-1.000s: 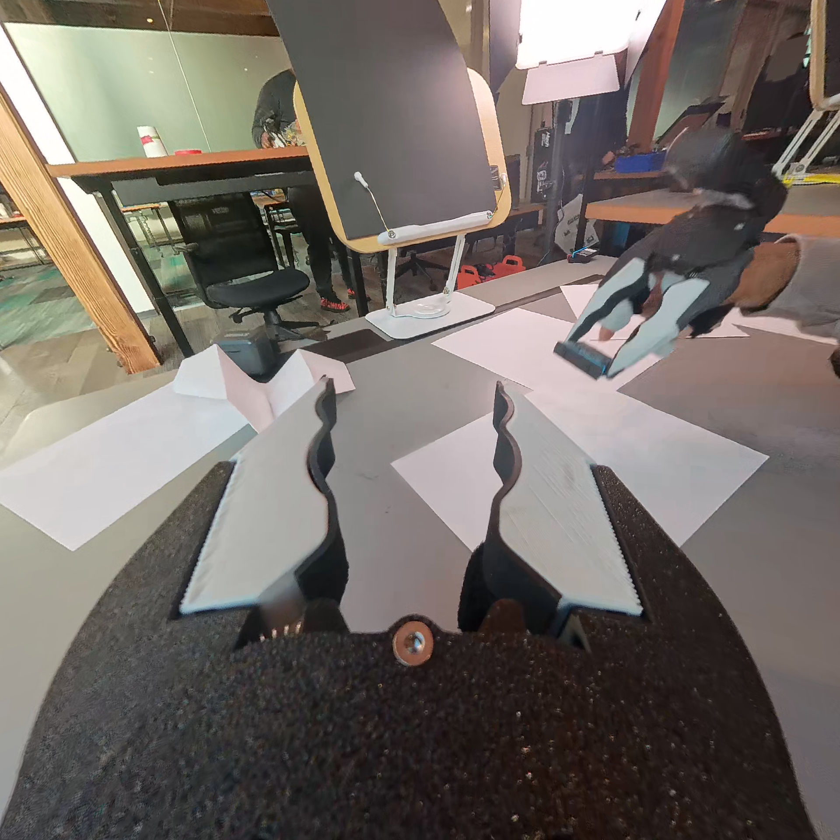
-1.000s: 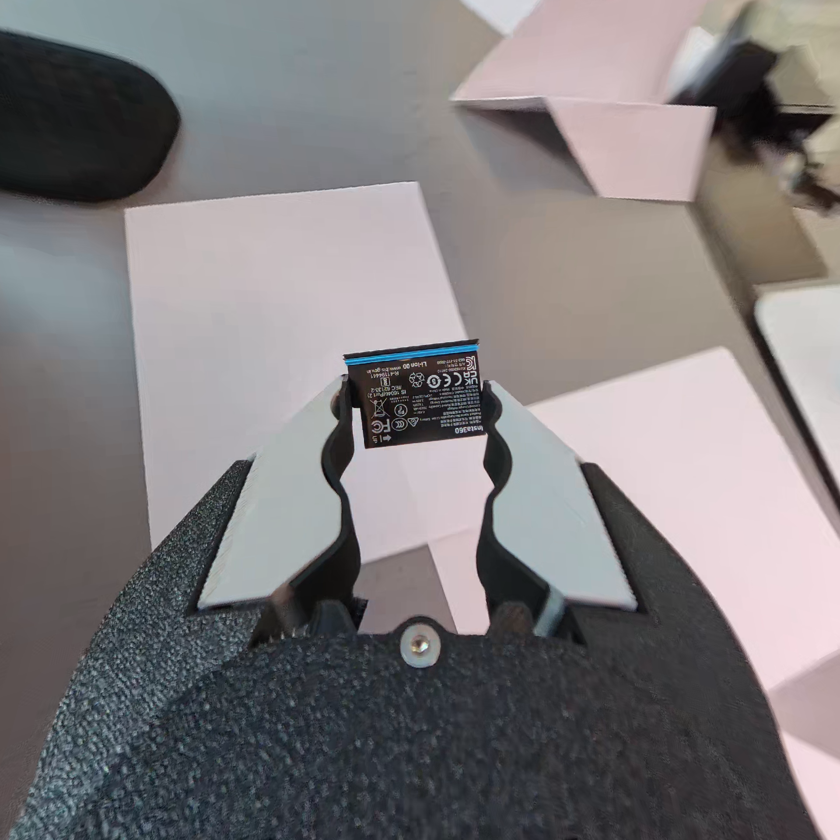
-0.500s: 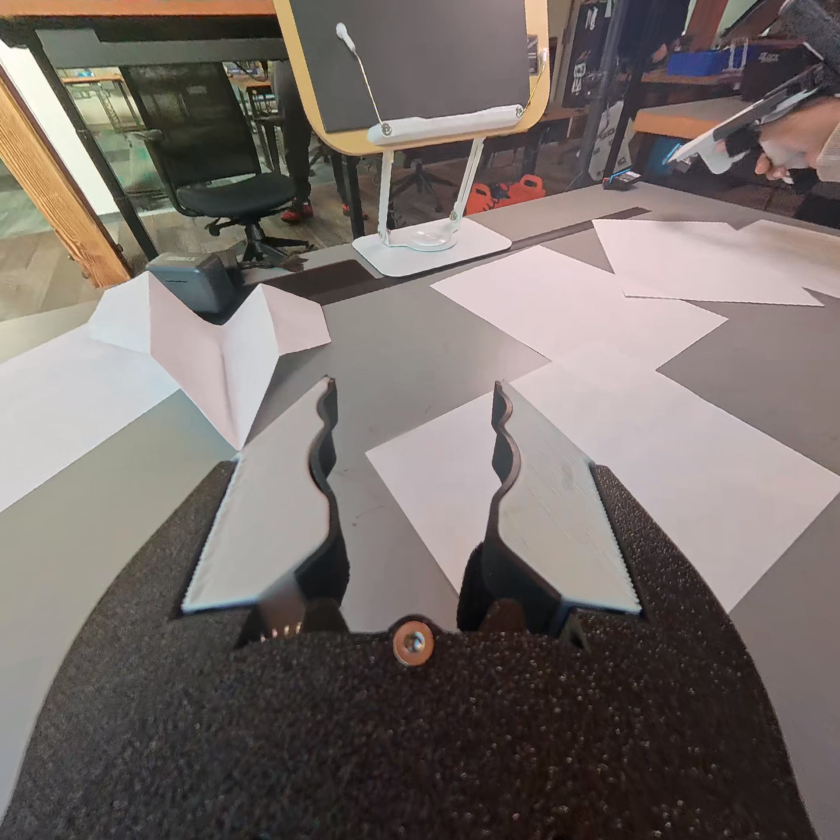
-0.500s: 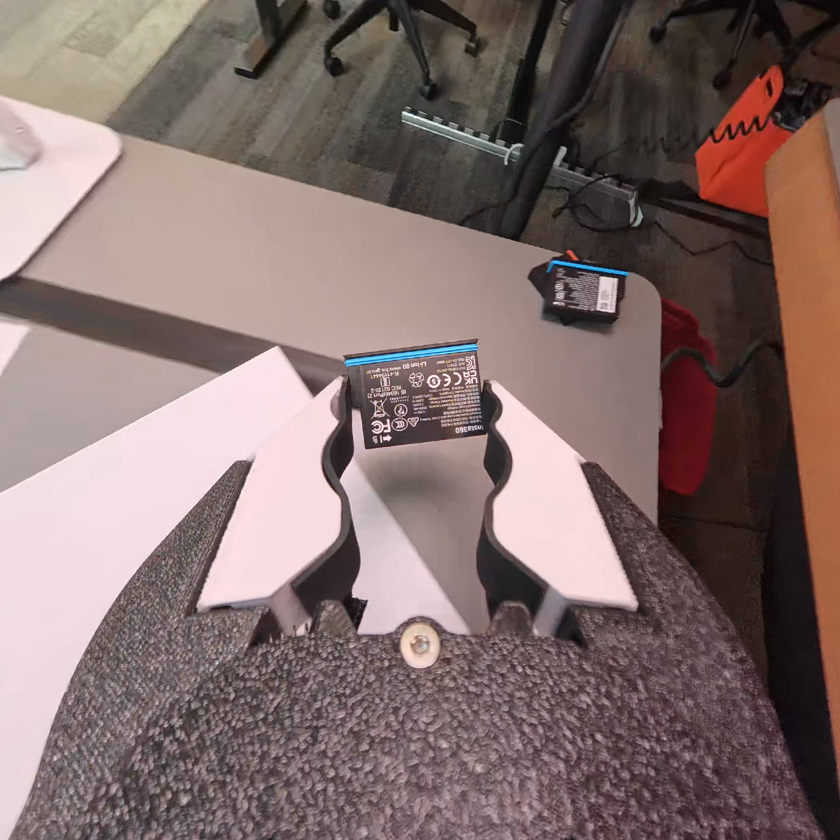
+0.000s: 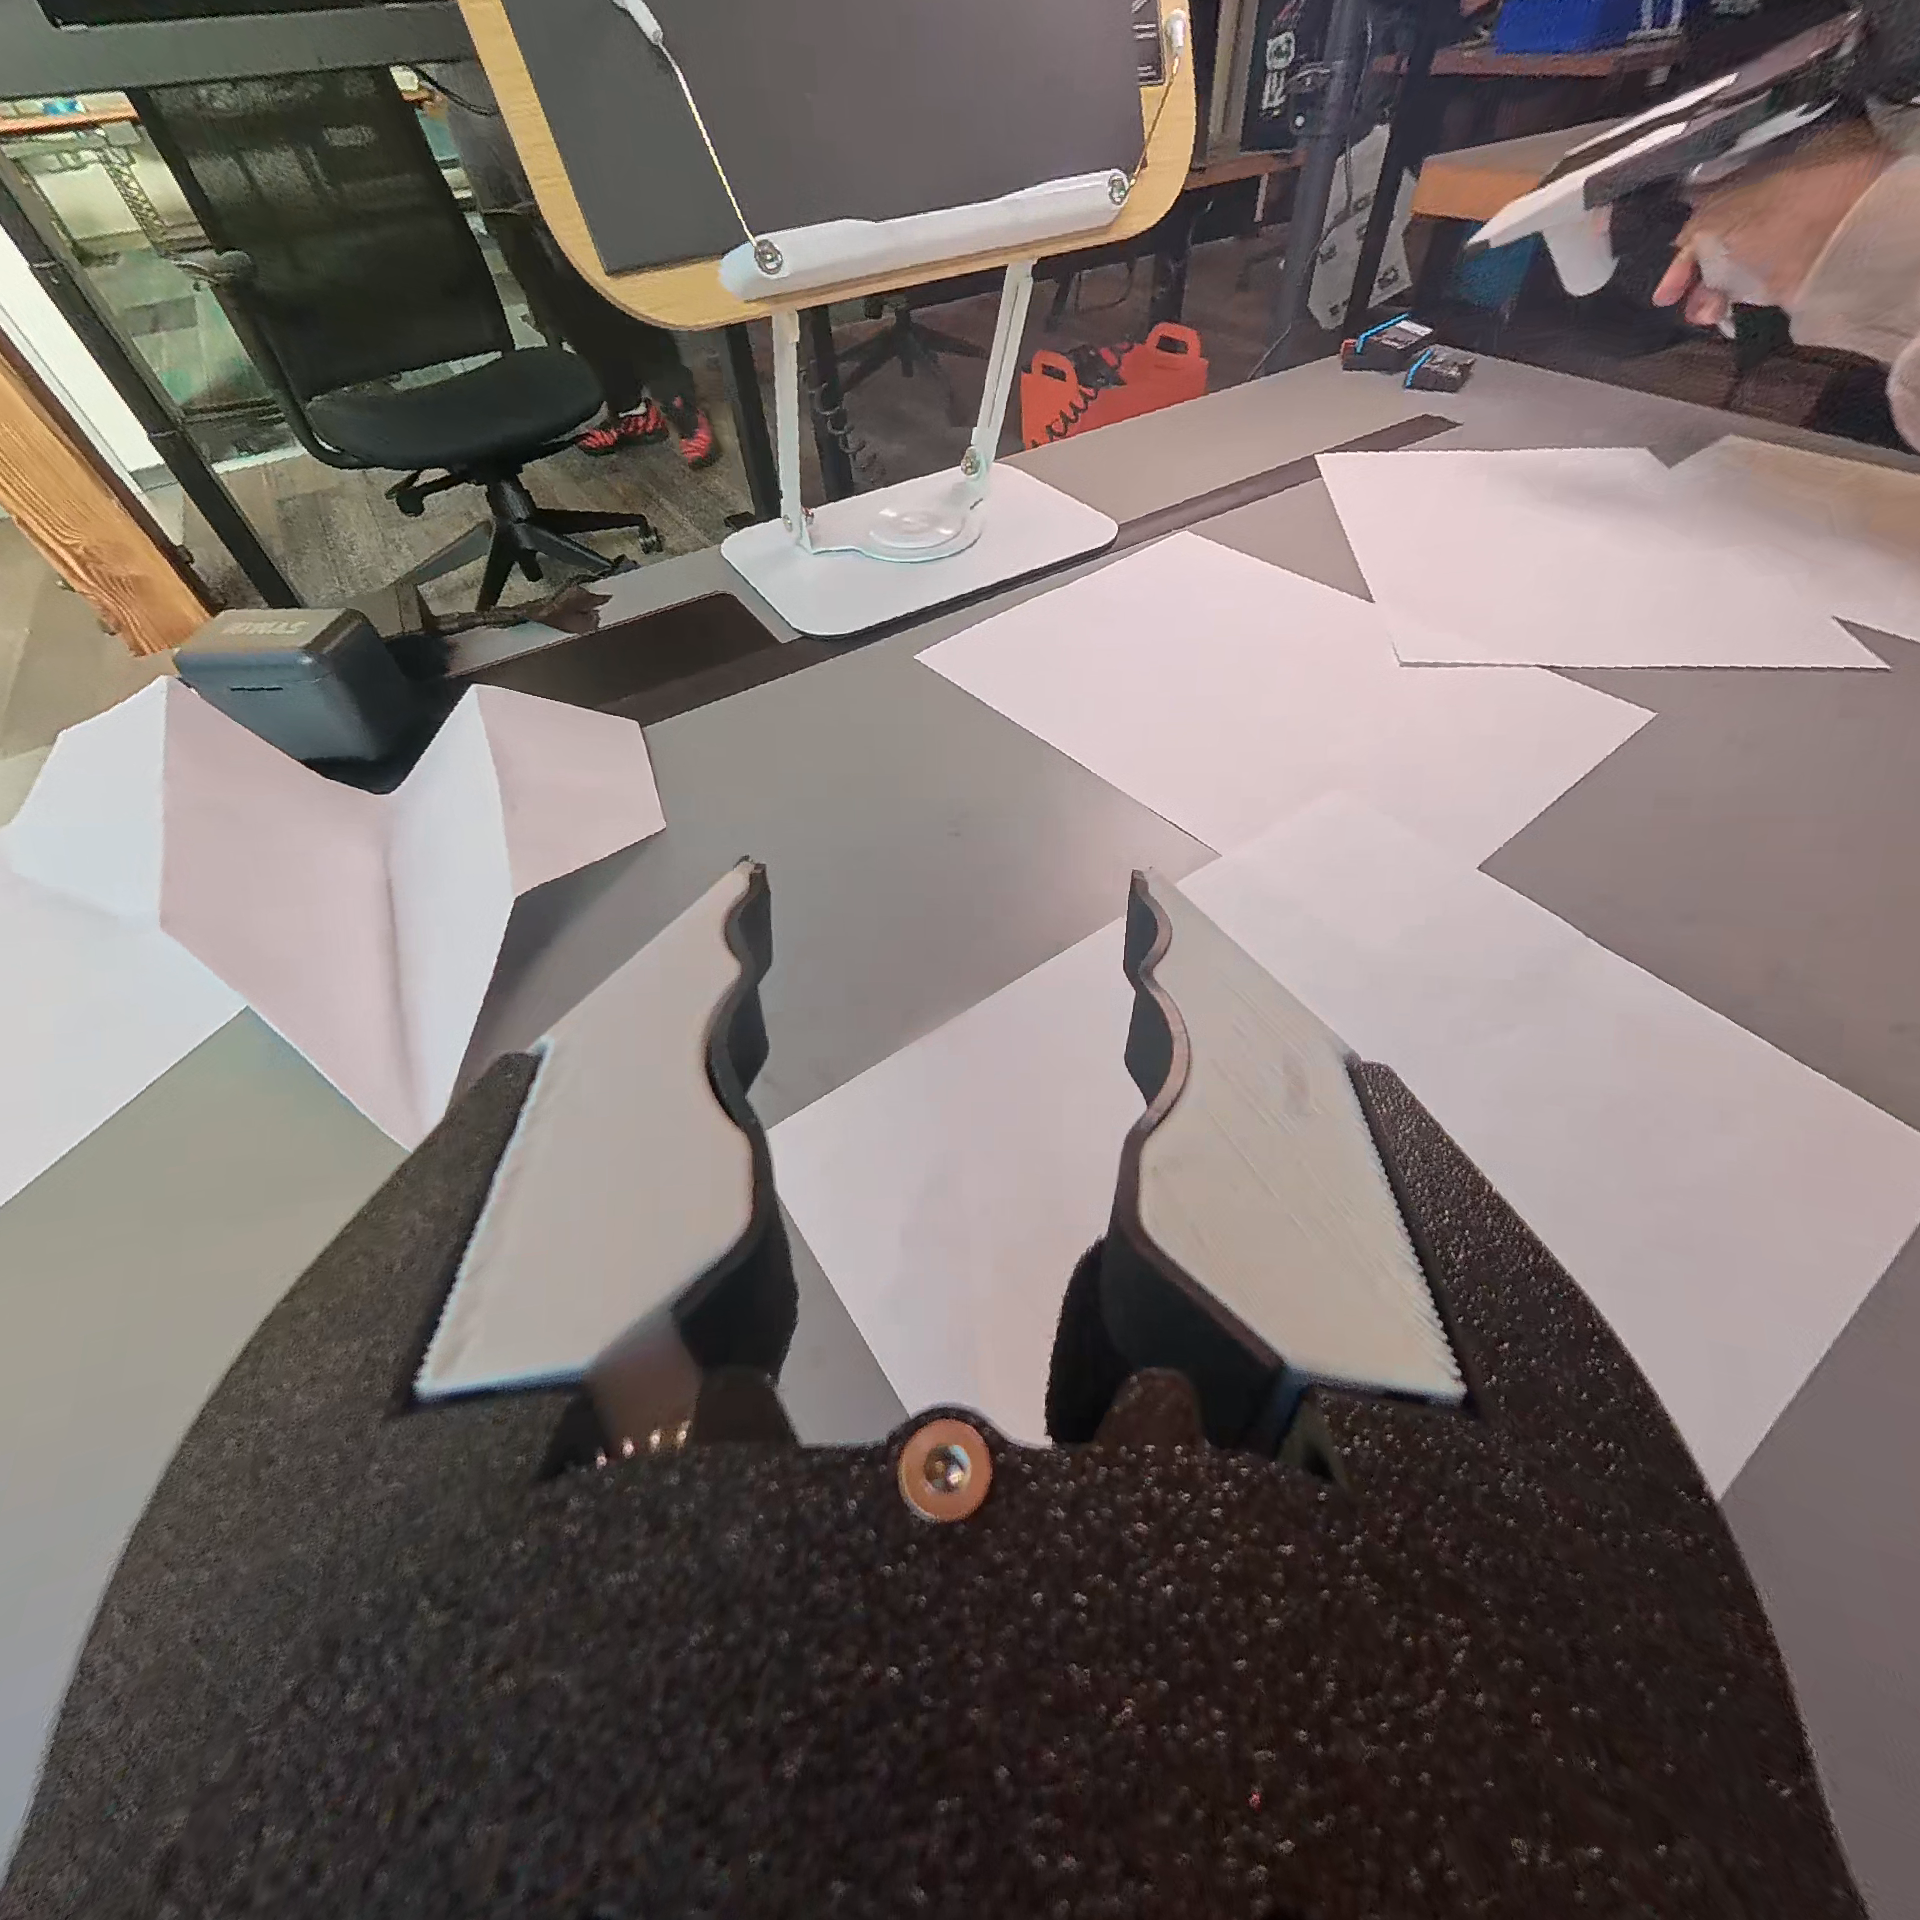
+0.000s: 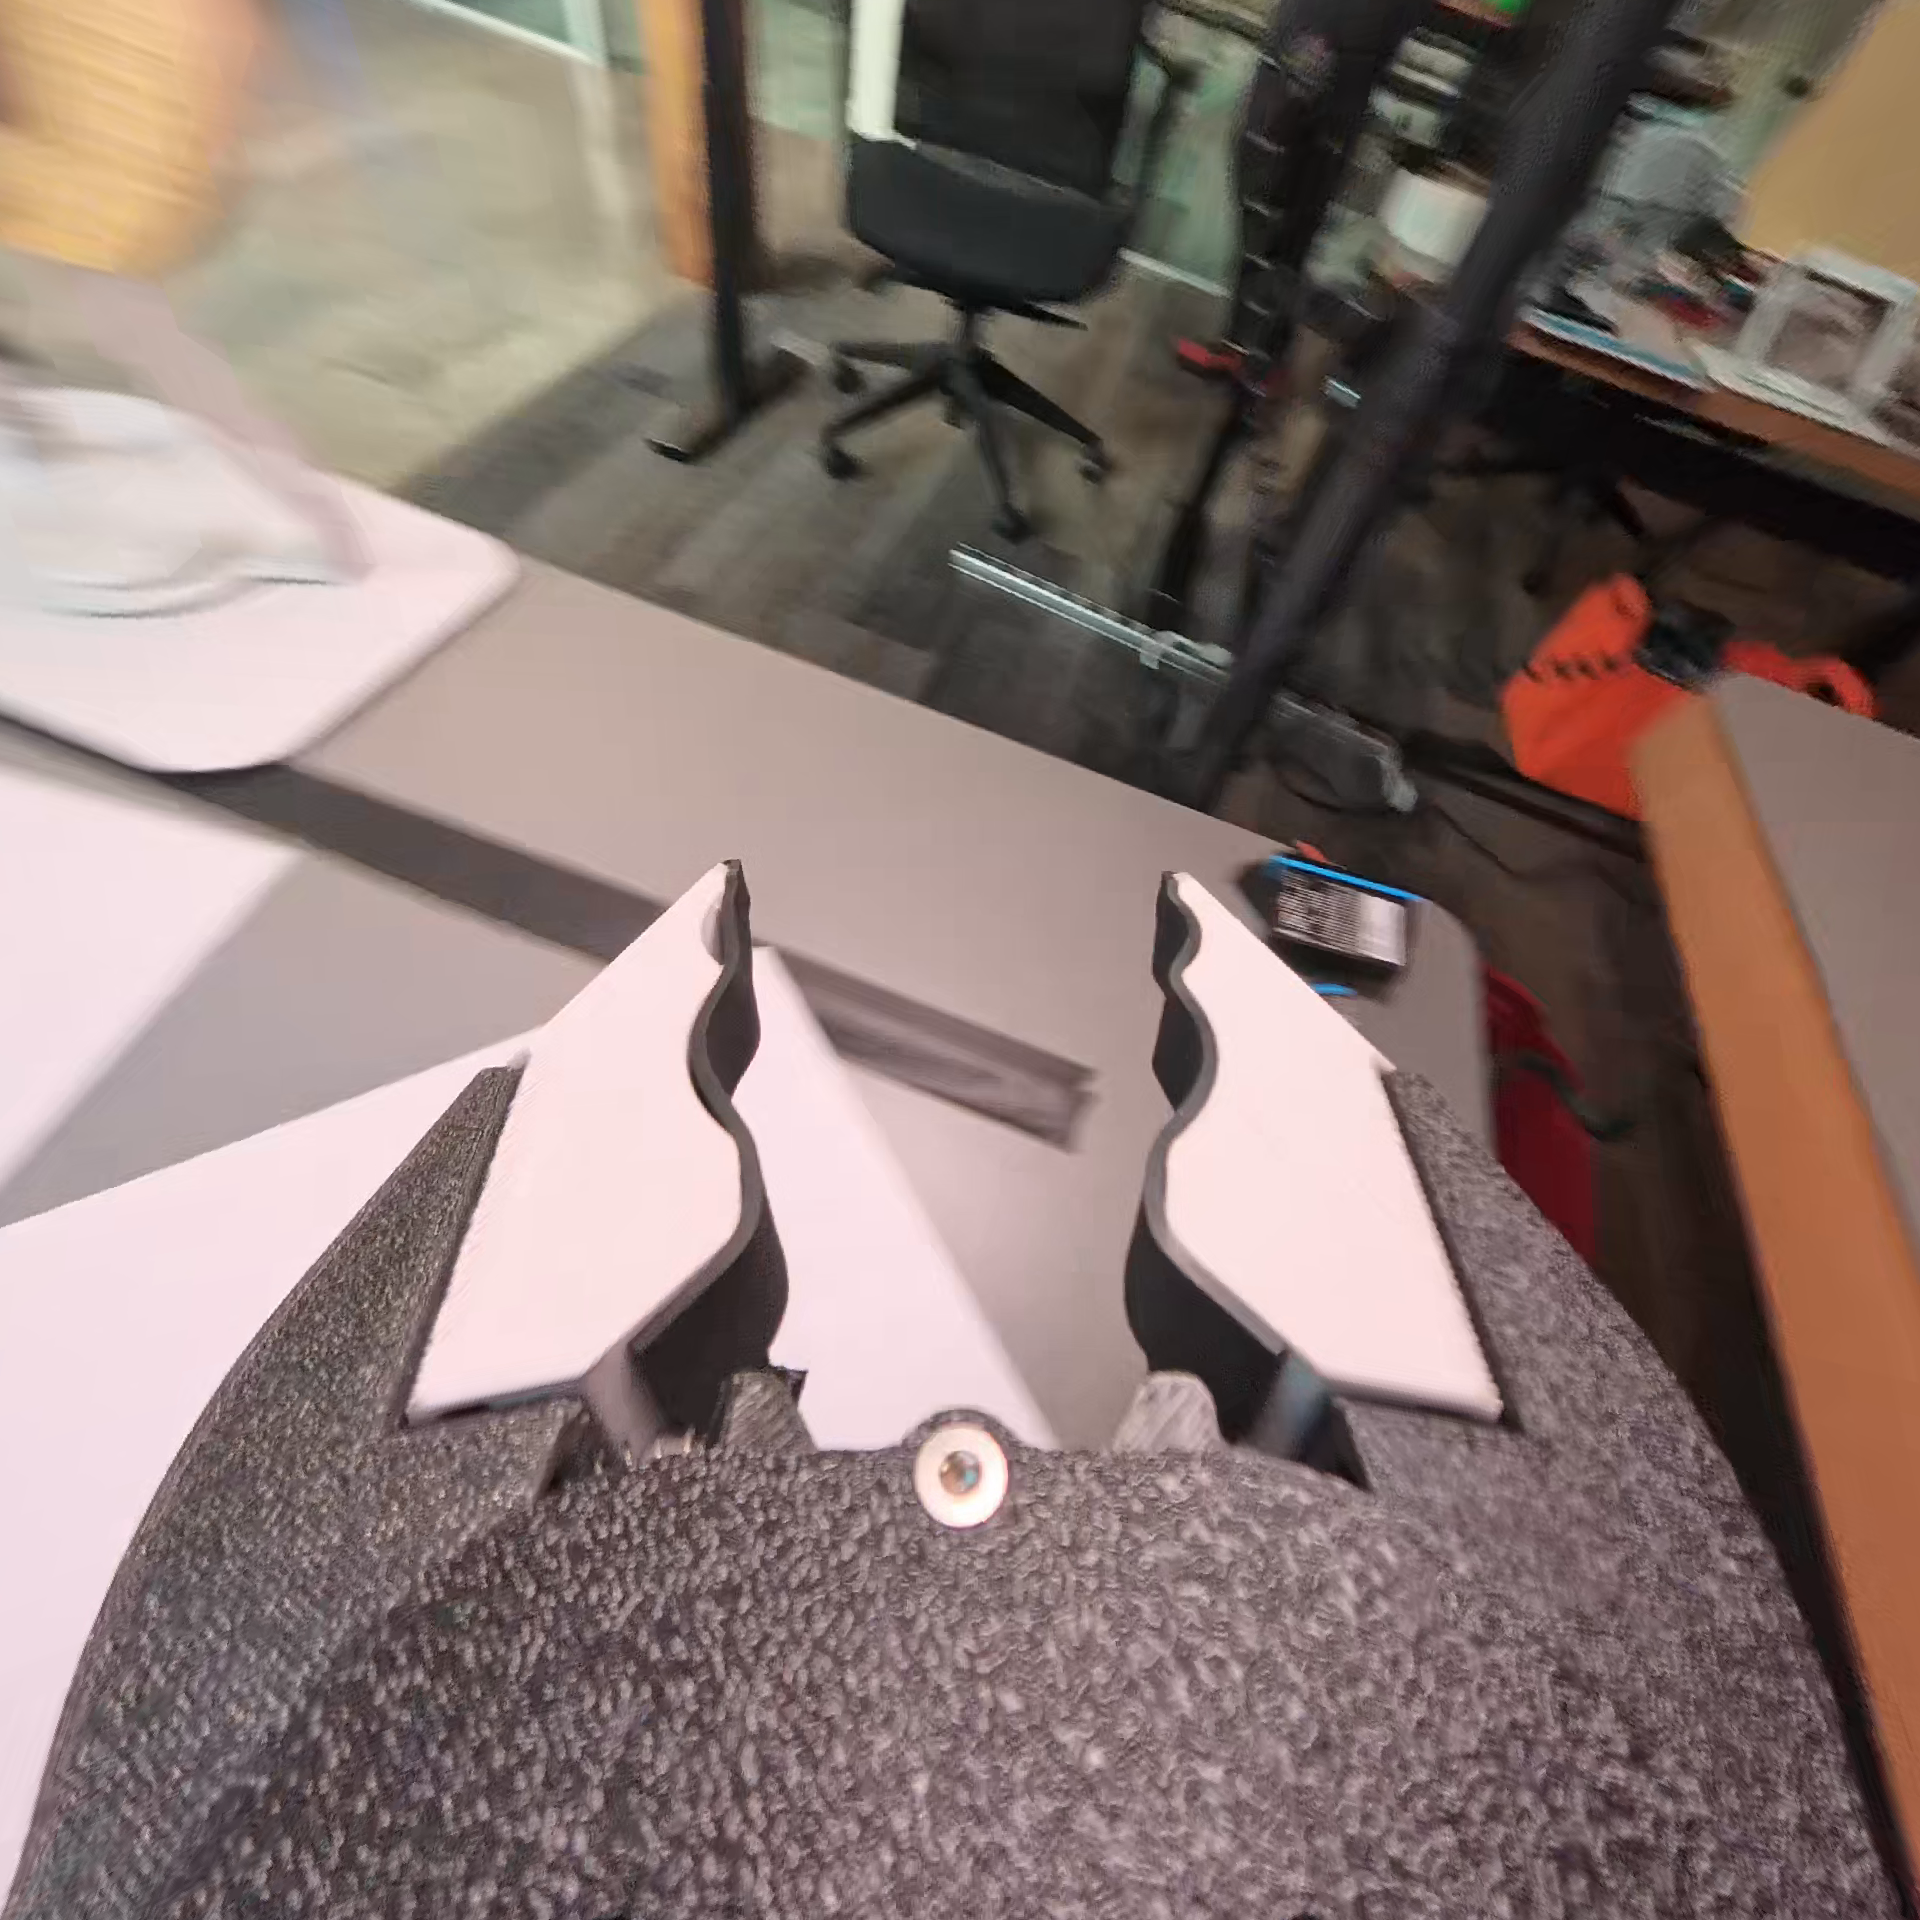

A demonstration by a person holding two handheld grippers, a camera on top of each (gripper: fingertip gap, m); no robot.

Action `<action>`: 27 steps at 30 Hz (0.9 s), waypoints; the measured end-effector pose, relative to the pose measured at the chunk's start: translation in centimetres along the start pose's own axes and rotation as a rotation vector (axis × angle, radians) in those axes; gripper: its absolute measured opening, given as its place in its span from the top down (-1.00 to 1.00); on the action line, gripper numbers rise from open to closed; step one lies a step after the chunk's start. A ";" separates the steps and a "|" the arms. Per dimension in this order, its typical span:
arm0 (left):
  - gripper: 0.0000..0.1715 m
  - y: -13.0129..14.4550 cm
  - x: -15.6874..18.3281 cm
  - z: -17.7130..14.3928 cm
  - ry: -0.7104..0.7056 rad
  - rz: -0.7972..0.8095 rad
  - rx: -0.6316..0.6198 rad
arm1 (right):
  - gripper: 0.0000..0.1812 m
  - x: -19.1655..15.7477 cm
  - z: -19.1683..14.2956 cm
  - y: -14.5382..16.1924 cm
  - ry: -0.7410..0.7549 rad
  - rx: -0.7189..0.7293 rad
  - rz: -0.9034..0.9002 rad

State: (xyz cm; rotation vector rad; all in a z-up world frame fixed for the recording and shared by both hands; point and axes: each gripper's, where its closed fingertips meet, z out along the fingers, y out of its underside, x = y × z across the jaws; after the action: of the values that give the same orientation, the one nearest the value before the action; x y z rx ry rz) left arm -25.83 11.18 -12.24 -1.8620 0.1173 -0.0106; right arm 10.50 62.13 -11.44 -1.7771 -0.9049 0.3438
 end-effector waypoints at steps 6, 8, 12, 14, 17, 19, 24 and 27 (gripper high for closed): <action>0.18 2.9 0.8 -2.1 0.107 -0.003 -0.081 | 0.19 -30.9 -18.0 3.1 -0.632 -0.065 -0.181; 0.18 3.7 1.0 -3.6 0.129 0.024 -0.097 | 0.04 -38.6 -21.7 6.9 -0.734 -0.149 -0.200; 0.18 4.9 1.0 -6.9 0.169 0.053 -0.132 | -0.18 -48.0 -24.1 11.9 -0.755 -0.222 -0.320; 0.18 5.8 1.2 -8.4 0.197 0.058 -0.148 | -0.14 -50.2 -23.7 11.5 -0.760 -0.209 -0.365; 0.19 7.5 1.6 -9.5 0.249 0.054 -0.187 | -0.12 -51.5 -21.7 10.0 -0.793 -0.251 -0.321; 0.19 8.5 1.9 -9.3 0.269 0.065 -0.220 | -0.16 -50.7 -19.3 10.0 -0.732 -0.295 -0.381; 0.18 8.9 3.2 -6.9 0.326 0.113 -0.282 | -0.03 -51.5 -18.8 12.3 -0.793 -0.401 -0.408; 0.18 9.3 4.8 -5.2 0.397 0.126 -0.351 | -0.03 -51.1 -21.0 13.3 -0.828 -0.414 -0.454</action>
State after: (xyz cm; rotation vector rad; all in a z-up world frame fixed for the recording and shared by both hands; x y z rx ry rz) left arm -22.09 3.11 -19.85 -2.1793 0.5408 -0.2890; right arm -5.35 9.13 -24.69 -1.7188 -2.0461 0.6441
